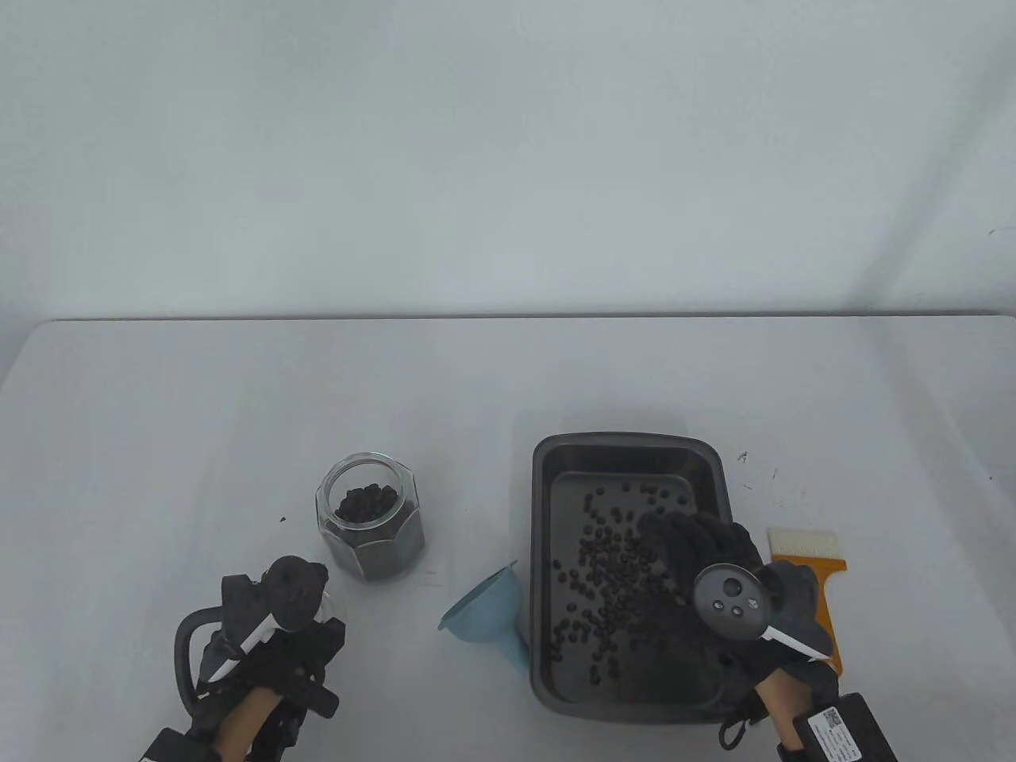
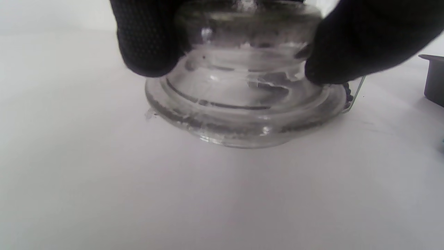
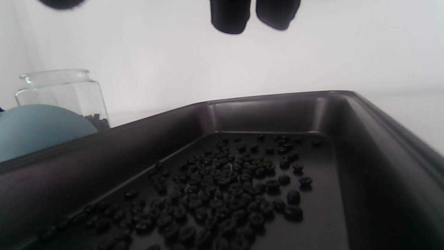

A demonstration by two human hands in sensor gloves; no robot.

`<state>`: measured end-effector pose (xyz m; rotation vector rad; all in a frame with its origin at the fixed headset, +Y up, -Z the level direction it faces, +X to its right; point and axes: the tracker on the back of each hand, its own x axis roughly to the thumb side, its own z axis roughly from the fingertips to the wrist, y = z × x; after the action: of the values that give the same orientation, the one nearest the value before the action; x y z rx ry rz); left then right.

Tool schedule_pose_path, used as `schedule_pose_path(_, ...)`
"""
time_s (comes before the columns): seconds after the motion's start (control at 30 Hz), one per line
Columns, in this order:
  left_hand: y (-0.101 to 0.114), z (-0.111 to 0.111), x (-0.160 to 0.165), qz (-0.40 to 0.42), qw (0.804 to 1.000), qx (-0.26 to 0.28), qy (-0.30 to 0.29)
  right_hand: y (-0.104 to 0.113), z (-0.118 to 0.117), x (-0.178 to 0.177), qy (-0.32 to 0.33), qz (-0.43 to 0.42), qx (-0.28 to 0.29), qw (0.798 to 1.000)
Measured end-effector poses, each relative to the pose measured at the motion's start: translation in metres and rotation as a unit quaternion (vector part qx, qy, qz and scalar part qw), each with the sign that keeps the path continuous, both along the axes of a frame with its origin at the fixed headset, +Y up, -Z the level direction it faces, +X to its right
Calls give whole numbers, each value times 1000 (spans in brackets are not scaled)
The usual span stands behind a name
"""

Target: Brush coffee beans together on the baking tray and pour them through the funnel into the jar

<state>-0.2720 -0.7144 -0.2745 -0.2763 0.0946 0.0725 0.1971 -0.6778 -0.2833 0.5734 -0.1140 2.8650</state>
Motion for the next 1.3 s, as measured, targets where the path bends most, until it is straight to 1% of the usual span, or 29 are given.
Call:
schedule_pose_path(0.33,-12,-3,3,-23,999,-34,-5,0,0,1,-1,-4,0,1000)
schedule_pose_path(0.63,-26,-8,3,-15,997,-75,-10,-1,0,1,0,-4,-1,1000)
schedule_pose_path(0.83,-26,-8,5,-17,997,-74,-15,-1,-1,1,0,-6,0,1000)
schedule_pose_path(0.93,-27,-8,6,-17,996,-87,-14,-1,-1,1,0,-5,-1,1000)
schedule_pose_path(1.0,-19,-5,8,-13,996,-88,-19,-1,0,2,1,-5,-1,1000)
schedule_pose_path(1.07,-5,-2,14,-19,995,-90,-32,0,0,2,-1,-7,0,1000)
schedule_pose_path(1.13,13,5,26,-27,994,-84,-62,-1,0,2,-1,-7,0,1000)
schedule_pose_path(1.17,23,9,34,-28,994,-66,-78,-1,0,2,-2,-7,-1,1000)
schedule_pose_path(1.23,44,19,53,-34,993,-11,-114,-1,0,2,-1,-5,-2,1000)
schedule_pose_path(1.27,53,24,64,-36,990,14,-132,-1,0,2,-2,-5,-2,1000)
schedule_pose_path(1.3,57,27,70,-34,989,30,-143,-1,0,2,-2,-5,-2,1000)
